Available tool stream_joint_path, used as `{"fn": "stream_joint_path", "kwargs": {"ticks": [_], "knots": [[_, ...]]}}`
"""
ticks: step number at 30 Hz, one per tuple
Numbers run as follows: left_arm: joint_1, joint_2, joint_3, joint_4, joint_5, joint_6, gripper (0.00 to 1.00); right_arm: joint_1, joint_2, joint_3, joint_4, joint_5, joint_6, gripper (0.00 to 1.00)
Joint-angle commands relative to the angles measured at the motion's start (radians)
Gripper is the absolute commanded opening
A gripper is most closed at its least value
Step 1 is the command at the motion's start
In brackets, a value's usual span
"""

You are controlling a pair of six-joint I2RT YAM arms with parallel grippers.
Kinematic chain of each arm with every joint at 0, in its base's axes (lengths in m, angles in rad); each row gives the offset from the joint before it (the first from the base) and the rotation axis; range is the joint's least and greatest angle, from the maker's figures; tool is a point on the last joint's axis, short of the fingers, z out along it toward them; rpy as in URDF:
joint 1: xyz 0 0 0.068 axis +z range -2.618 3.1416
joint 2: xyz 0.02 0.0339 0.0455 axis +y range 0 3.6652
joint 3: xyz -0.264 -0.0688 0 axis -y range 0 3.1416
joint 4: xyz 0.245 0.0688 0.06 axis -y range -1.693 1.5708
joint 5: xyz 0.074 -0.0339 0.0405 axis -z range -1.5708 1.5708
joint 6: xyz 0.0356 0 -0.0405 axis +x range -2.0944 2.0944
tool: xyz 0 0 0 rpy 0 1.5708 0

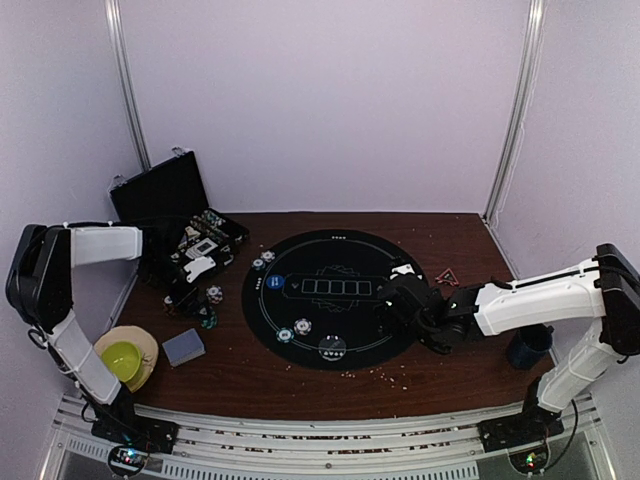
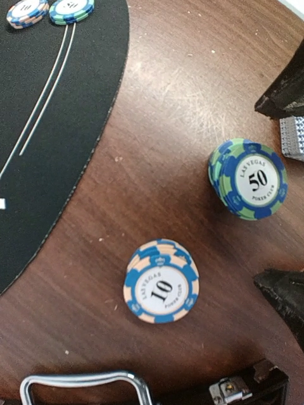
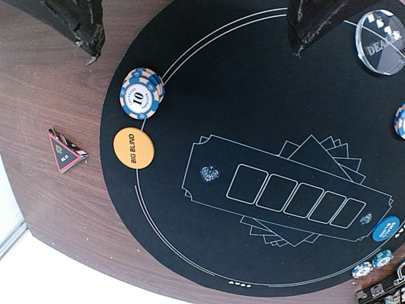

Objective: Distribute texas hold em gaming equipment
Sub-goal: Pick up the poker chip from the pile of poker chips.

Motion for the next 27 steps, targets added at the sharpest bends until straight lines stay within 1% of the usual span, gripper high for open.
{"fn": "stream_joint_path", "kwargs": {"ticks": [1, 13, 18, 27], "knots": [[-0.009, 0.017, -0.004, -0.008, 0.041, 0.022, 0.85, 0.008, -0.003, 0.014, -0.004, 0.021, 0.004, 1.00], [-0.021, 0.062, -0.005, 0.008, 0.028, 0.015, 0.81, 0.009, -0.001, 0.016, -0.006, 0.024, 0.006, 1.00], [-0.021, 0.071, 0.002, 0.020, 0.033, 0.008, 0.77, 0.009, 0.000, 0.016, -0.006, 0.023, 0.006, 1.00], [-0.023, 0.077, 0.007, 0.024, 0.032, 0.006, 0.65, 0.011, 0.001, 0.018, -0.006, 0.025, 0.006, 1.00]]}}
